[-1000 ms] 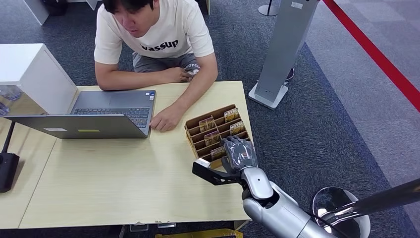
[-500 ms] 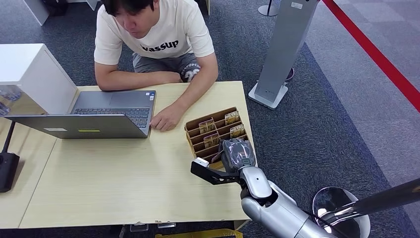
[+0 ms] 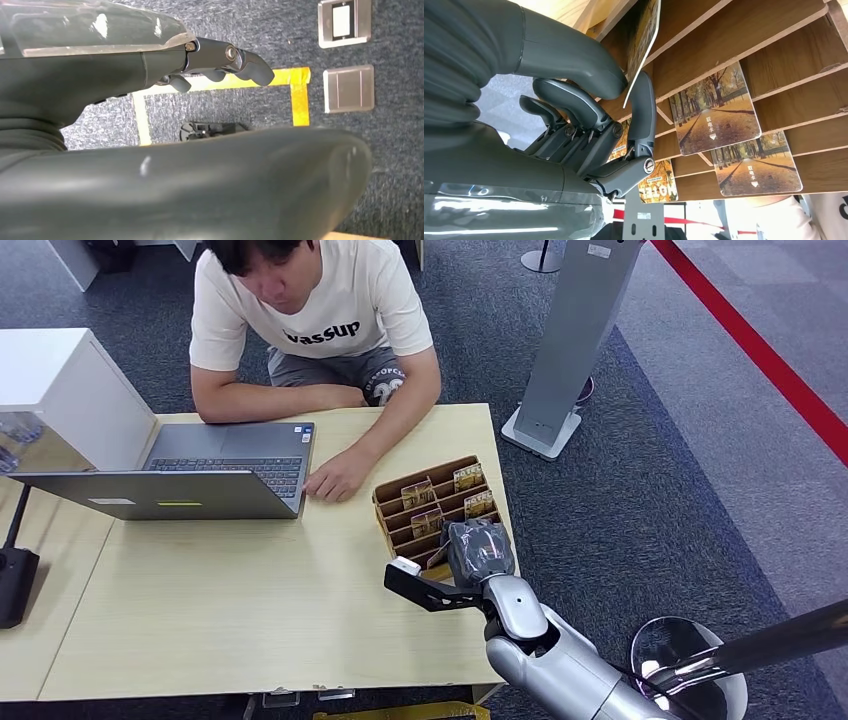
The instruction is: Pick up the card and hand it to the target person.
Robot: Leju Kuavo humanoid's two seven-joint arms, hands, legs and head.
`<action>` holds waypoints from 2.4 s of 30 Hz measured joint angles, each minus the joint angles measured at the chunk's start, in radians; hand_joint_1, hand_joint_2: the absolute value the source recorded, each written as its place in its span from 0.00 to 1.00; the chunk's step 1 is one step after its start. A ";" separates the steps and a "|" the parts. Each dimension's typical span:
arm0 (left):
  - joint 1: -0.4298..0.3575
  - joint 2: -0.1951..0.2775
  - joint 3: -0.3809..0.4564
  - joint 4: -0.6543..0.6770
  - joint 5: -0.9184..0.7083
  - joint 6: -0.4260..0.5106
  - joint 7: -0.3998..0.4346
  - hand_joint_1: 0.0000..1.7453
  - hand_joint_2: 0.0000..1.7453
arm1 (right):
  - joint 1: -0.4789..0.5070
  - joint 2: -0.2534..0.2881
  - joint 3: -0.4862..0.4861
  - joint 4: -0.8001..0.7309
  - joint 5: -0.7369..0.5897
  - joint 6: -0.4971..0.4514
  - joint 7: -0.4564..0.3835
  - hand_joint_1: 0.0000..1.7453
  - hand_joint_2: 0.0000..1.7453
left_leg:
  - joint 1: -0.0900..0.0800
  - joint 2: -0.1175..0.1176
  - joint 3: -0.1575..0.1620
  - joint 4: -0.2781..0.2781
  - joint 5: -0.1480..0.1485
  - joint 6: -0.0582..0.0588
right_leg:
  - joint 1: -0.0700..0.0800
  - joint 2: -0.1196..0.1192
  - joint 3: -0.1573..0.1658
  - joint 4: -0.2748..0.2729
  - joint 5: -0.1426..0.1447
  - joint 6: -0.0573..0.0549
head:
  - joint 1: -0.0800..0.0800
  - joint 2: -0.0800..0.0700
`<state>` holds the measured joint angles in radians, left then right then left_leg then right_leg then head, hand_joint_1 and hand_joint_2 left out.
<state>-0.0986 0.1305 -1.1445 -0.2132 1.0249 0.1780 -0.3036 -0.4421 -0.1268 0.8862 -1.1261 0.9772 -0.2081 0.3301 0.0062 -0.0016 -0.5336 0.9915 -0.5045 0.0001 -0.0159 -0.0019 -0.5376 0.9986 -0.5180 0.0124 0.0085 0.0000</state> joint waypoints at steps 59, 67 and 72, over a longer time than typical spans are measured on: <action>0.000 0.000 -0.001 0.000 0.025 -0.014 -0.008 0.00 0.00 | 0.041 -0.129 -0.211 -0.442 -0.039 -0.209 0.088 0.04 1.00 | 0.000 0.000 0.000 0.000 0.000 0.000 | 0.000 0.000 0.000 0.000 0.000 0.000 | 0.000 0.000; 0.000 0.000 -0.001 0.000 0.026 -0.002 -0.012 0.00 0.00 | 0.059 -0.132 -0.234 -0.442 -0.442 -0.178 -0.061 0.00 1.00 | 0.000 0.000 0.000 0.000 0.000 0.000 | 0.000 0.000 0.000 0.000 0.000 0.000 | 0.000 0.000; 0.000 0.000 -0.001 0.000 0.031 0.000 -0.012 0.00 0.00 | 0.101 -0.133 -0.260 -0.430 -0.763 -0.147 -0.199 0.00 1.00 | 0.000 0.000 0.000 0.000 0.000 0.000 | 0.000 0.000 0.000 0.000 0.000 0.000 | 0.000 0.000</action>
<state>-0.0984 0.1305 -1.1456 -0.2132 1.0563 0.1781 -0.3154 -0.3416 -0.2603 0.6261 -1.5559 0.2141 -0.3549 0.1312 0.0062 -0.0017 -0.5339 0.9917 -0.5045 0.0001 -0.0159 -0.0020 -0.5381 0.9984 -0.5180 0.0124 0.0080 0.0000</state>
